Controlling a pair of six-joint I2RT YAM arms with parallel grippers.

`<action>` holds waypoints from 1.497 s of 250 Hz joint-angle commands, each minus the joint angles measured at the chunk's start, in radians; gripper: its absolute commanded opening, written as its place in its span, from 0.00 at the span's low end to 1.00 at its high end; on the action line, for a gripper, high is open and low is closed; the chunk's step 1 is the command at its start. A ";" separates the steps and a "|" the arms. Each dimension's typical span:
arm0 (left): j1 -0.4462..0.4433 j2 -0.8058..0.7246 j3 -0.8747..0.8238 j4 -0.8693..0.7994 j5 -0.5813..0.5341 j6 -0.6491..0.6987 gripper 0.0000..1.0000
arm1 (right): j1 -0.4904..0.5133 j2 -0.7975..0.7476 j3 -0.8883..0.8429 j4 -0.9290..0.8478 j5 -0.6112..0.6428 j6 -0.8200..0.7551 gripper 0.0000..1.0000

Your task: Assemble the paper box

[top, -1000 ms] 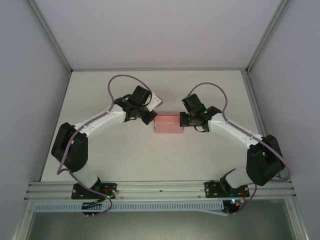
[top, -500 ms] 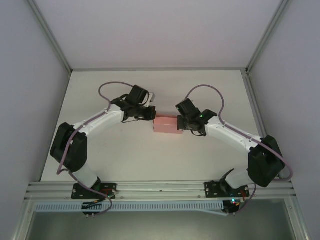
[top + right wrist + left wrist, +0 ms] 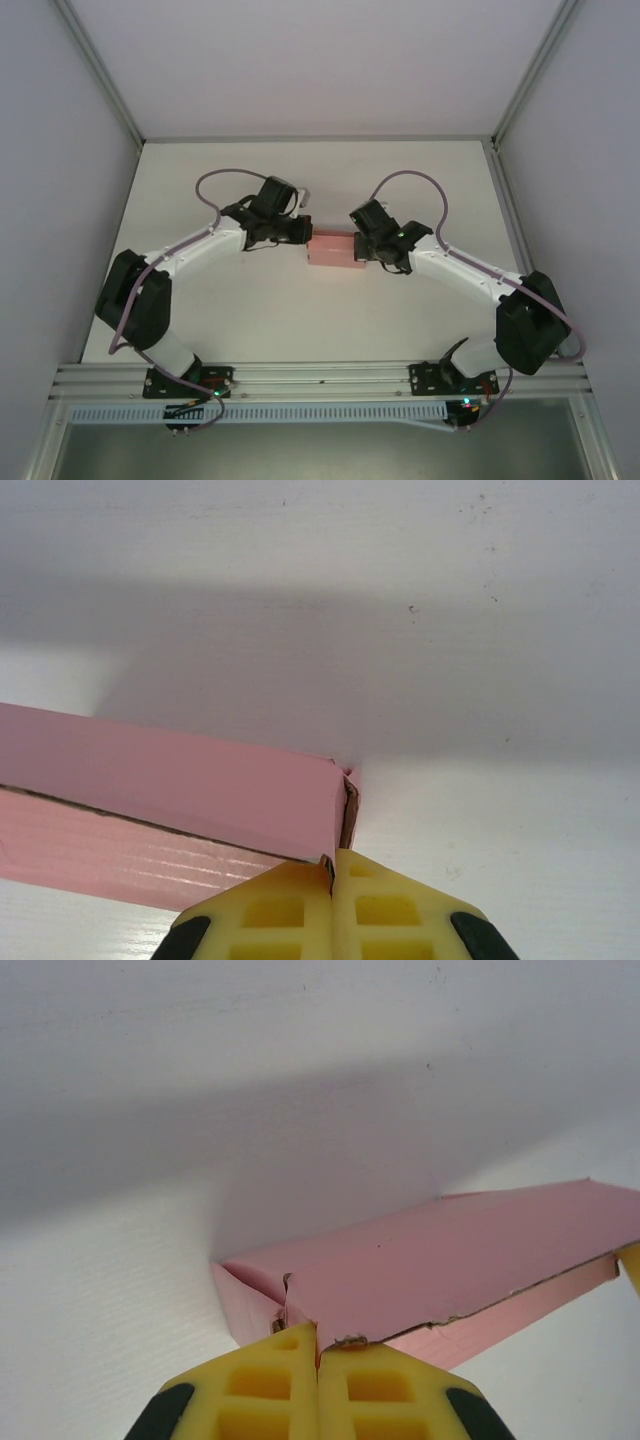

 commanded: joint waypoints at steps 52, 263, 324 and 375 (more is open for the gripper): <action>-0.063 -0.028 -0.177 0.020 -0.021 0.012 0.00 | 0.020 -0.002 -0.060 -0.026 -0.028 0.009 0.00; -0.083 -0.071 -0.096 0.020 0.057 -0.137 0.00 | 0.039 -0.059 -0.141 0.052 -0.017 0.035 0.00; 0.015 -0.080 -0.184 0.123 0.222 -0.233 0.00 | 0.039 -0.060 -0.150 0.045 -0.014 0.044 0.00; 0.034 -0.107 -0.227 0.225 0.263 -0.311 0.00 | 0.041 -0.054 -0.139 0.037 -0.020 0.042 0.00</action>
